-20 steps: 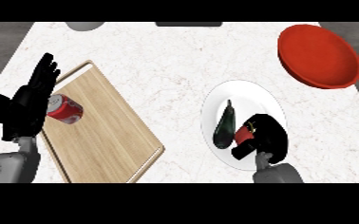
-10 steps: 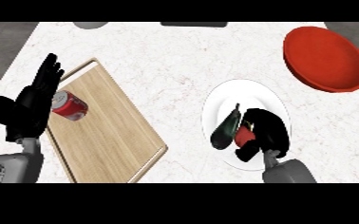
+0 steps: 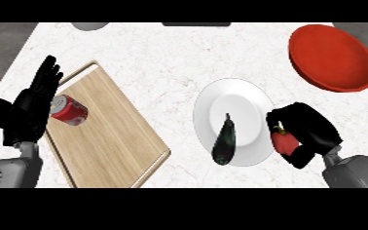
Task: Pick the bell pepper from the plate and place it in the bowl
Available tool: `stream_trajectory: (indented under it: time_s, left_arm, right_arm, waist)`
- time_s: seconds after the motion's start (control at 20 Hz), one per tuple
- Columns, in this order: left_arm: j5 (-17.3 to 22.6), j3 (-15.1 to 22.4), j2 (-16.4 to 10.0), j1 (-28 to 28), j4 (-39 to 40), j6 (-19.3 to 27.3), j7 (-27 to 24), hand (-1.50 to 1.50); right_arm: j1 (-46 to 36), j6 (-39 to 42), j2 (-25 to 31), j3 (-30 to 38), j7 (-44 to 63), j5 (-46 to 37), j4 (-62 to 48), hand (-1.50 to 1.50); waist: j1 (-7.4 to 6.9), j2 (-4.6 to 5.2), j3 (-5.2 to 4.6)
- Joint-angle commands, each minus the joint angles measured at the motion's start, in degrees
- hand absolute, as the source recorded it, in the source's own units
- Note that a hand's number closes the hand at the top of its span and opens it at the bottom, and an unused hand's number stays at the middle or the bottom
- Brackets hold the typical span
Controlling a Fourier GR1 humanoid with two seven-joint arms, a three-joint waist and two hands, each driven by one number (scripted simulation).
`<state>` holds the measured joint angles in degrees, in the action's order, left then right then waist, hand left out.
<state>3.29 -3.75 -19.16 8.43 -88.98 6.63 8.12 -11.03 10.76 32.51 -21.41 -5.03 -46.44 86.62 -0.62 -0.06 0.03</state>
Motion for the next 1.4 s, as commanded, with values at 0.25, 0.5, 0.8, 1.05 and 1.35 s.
stream_trajectory:
  time_s: [0.25,0.5,0.8,1.05,1.35]
  left_arm:
    - [-0.19,-0.69,0.80,-2.07,0.05,0.20,-1.81,0.00]
    - [-1.31,-1.20,0.19,1.33,0.74,0.81,0.64,0.00]
    - [-3.16,-0.07,3.64,1.20,4.28,0.66,-3.20,0.00]
    - [-3.05,1.52,4.01,-1.59,-3.18,0.23,0.74,0.00]
    - [-3.64,-0.05,2.69,3.65,1.02,-0.52,0.99,0.00]
  right_arm:
    - [-3.20,-4.48,7.76,21.93,-12.71,16.22,6.88,1.50]
    - [-7.89,4.35,9.98,31.23,-8.40,27.08,5.64,1.50]
    - [-15.79,4.57,10.33,32.85,-12.86,23.87,-9.41,1.50]
    - [-24.49,5.44,9.57,32.03,-18.31,23.32,-26.87,1.50]
    - [-34.12,-1.01,7.00,30.98,-27.81,17.43,-47.24,1.50]
  waist:
    - [1.57,-0.28,-0.02]
    - [0.94,-0.01,-0.05]
    - [0.21,0.21,-0.04]
    - [-1.05,0.34,0.01]
    - [-1.40,0.77,0.04]
